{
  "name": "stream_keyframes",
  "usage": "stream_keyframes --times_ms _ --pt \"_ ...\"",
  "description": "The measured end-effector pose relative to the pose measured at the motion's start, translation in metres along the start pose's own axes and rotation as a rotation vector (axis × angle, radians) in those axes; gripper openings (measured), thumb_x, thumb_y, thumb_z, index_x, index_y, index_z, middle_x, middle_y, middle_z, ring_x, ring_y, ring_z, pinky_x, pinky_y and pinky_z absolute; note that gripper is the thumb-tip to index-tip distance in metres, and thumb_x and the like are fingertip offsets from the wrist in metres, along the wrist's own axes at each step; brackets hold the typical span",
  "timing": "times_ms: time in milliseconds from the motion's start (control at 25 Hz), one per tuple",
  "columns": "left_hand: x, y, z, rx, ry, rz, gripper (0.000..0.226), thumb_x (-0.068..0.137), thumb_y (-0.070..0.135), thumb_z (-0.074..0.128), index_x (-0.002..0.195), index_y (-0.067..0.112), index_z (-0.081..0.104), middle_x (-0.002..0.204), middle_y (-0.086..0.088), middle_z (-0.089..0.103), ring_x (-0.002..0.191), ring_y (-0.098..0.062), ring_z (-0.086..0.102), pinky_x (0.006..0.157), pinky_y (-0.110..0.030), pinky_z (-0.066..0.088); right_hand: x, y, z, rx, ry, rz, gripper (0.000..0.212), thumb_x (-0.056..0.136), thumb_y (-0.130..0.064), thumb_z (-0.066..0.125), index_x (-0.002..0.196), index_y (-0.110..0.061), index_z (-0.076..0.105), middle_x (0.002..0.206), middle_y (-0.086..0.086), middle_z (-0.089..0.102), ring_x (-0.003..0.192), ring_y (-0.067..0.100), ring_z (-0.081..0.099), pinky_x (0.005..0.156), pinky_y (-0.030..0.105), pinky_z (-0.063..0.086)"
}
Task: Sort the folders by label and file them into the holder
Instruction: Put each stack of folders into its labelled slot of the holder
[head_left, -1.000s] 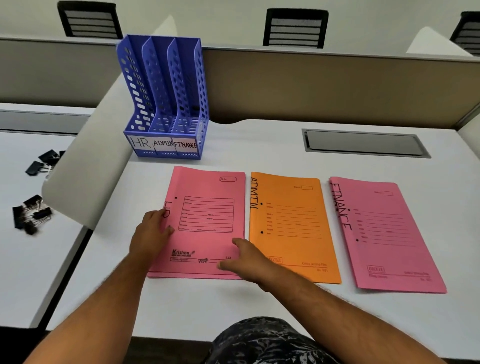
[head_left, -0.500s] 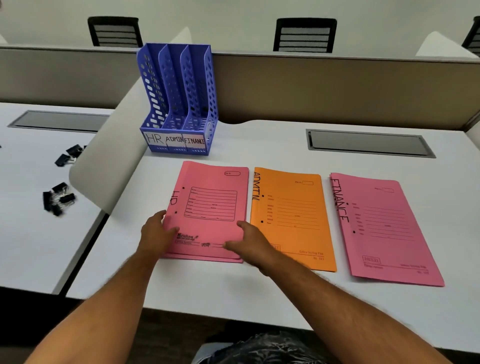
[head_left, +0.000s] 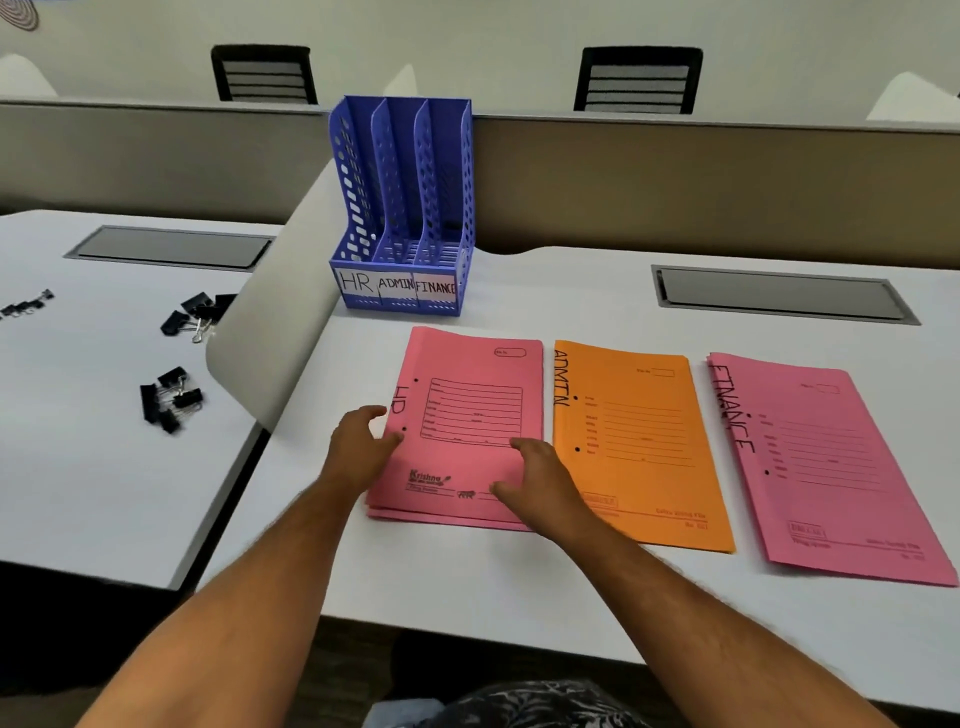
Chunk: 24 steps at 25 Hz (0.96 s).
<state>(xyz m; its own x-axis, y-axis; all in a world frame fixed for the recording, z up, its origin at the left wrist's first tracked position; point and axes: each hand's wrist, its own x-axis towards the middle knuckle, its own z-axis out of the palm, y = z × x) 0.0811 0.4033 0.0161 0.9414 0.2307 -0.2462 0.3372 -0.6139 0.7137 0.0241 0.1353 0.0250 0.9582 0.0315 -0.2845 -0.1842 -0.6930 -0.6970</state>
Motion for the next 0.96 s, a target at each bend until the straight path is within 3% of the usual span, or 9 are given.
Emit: stream_keyframes --times_ms 200,360,520,720,840,960 --pt "0.046 -0.002 -0.015 -0.062 -0.122 -0.038 0.065 0.099 0.023 0.076 0.157 0.011 0.048 0.154 -0.012 0.057 0.140 -0.033 0.057 0.118 -0.052 0.047 0.020 -0.016 0.025 -0.126 0.077 0.069 0.075 0.090 -0.035 0.077 0.154 -0.015 0.045 0.157 0.007 0.044 0.142 0.026 0.045 0.115 0.036 0.039" --pt "0.066 0.001 -0.014 -0.183 -0.240 -0.088 0.062 0.099 0.019 0.074 0.155 0.010 0.048 0.130 -0.010 0.070 0.121 -0.031 0.068 0.108 -0.053 0.056 0.023 -0.016 0.038 -0.187 0.119 0.121 0.065 0.084 -0.037 0.079 0.141 -0.014 0.057 0.147 0.003 0.051 0.131 0.022 0.051 0.112 0.034 0.042" --pt "0.068 0.002 -0.006 -0.235 -0.216 -0.036 0.042 0.099 0.019 0.071 0.140 0.015 0.063 0.105 0.002 0.072 0.098 -0.018 0.073 0.096 -0.045 0.063 0.027 -0.016 0.041 -0.174 0.140 0.161 0.065 0.084 -0.038 0.079 0.141 -0.015 0.060 0.152 0.001 0.047 0.134 0.021 0.050 0.115 0.033 0.039" --pt "0.072 0.012 -0.003 -0.327 -0.213 -0.064 0.020 0.103 0.021 0.064 0.120 0.013 0.071 0.115 -0.007 0.077 0.106 -0.026 0.075 0.097 -0.044 0.061 0.031 -0.020 0.042 -0.177 0.141 0.165 0.063 0.085 -0.041 0.078 0.141 -0.017 0.060 0.150 -0.001 0.047 0.133 0.019 0.049 0.113 0.031 0.040" --pt "0.071 0.015 -0.008 -0.419 -0.330 -0.057 0.020 0.108 0.022 0.059 0.127 0.014 0.062 0.122 -0.010 0.075 0.107 -0.027 0.075 0.095 -0.046 0.063 0.034 -0.023 0.047 -0.132 0.133 0.157 0.062 0.087 -0.043 0.078 0.141 -0.021 0.058 0.150 -0.003 0.046 0.132 0.016 0.049 0.108 0.030 0.044" --pt "0.066 0.023 -0.020 -0.491 -0.329 0.023 0.024 0.109 0.024 0.059 0.132 0.016 0.060 0.121 -0.009 0.077 0.101 -0.020 0.078 0.086 -0.037 0.067 0.037 -0.033 0.050 -0.054 0.144 0.123 0.065 0.086 -0.042 0.082 0.142 -0.021 0.058 0.151 -0.004 0.044 0.135 0.015 0.047 0.108 0.026 0.037"
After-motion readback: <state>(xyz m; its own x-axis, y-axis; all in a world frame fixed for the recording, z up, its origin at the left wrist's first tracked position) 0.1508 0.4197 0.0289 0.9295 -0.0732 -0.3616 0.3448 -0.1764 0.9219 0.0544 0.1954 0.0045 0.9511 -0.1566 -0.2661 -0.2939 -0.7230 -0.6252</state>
